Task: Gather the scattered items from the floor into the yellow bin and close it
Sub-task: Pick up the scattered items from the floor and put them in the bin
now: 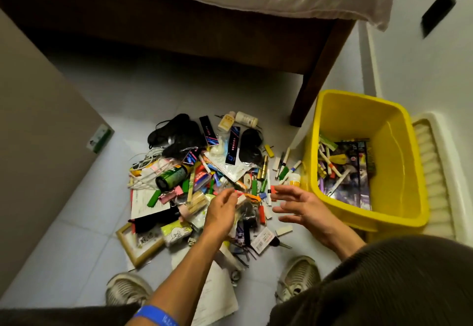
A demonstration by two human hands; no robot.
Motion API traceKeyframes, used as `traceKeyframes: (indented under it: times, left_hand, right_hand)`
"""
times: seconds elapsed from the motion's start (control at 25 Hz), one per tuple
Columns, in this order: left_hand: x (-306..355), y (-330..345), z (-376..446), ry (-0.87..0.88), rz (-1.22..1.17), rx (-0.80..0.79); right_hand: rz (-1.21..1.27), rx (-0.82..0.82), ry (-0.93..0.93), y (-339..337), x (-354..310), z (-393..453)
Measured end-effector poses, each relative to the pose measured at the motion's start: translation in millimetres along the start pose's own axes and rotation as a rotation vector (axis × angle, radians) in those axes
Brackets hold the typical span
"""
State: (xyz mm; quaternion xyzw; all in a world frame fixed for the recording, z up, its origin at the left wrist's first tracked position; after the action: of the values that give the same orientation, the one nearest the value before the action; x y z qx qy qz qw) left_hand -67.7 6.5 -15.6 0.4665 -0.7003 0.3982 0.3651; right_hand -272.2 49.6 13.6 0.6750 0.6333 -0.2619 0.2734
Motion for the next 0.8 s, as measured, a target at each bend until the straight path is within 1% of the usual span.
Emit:
traceKeyframes:
  times: [0.12, 0.16, 0.24, 0.32, 0.4, 0.48, 0.56, 0.64, 0.72, 0.8]
  left_hand:
    - [-30.9, 1.0, 2.2, -0.056, 0.132, -0.051]
    - [-41.4, 5.5, 4.2, -0.070, 0.173, -0.083]
    - [-58.6, 17.6, 12.5, -0.061, 0.294, -0.148]
    - [-69.7, 30.6, 23.0, 0.061, 0.512, -0.185]
    - [-75.1, 42.0, 30.9, 0.209, 0.719, -0.188]
    - [-81.2, 54.7, 38.9, 0.258, 0.906, -0.242]
    - [-86.5, 63.7, 44.9, 0.239, 0.972, -0.278]
    - [-85.9, 67.9, 49.4, 0.233, 0.885, -0.259]
    - [-82.9, 67.7, 54.6, 0.226, 0.742, -0.215]
    - [-79.6, 64.4, 60.6, 0.147, 0.629, -0.195]
  right_hand:
    - [-0.244, 0.043, 0.122, -1.2, 30.5, 24.8]
    - [-0.334, 0.049, 0.140, -0.4, 43.4, 34.1]
    - [-0.598, 0.074, 0.147, 2.4, 71.3, 55.4]
    - [-0.841, 0.106, 0.172, 8.6, 97.6, 74.0]
    - [-0.987, 0.170, 0.188, 18.6, 117.3, 84.9]
    - [-1.107, 0.246, 0.126, 25.6, 130.0, 93.6]
    - [-1.120, 0.296, 0.044, 27.2, 131.4, 102.1]
    - [-1.049, 0.297, -0.017, 31.6, 126.4, 108.7]
    - [-0.859, 0.310, -0.019, 38.1, 119.2, 114.9]
    - [-0.621, 0.313, 0.050, 39.7, 111.6, 123.4]
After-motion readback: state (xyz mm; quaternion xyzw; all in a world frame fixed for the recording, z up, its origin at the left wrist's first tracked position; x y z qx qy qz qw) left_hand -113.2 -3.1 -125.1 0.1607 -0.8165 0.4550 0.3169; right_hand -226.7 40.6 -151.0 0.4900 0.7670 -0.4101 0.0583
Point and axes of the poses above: each hand's wrist, its own z-axis towards the middle knuckle, its own y-axis out of the palm, x = y × z, the point moved 1 cm from there along z, towards the middle knuckle, and after that the axes turned 9 degrees about y, right-handed, at the moved point
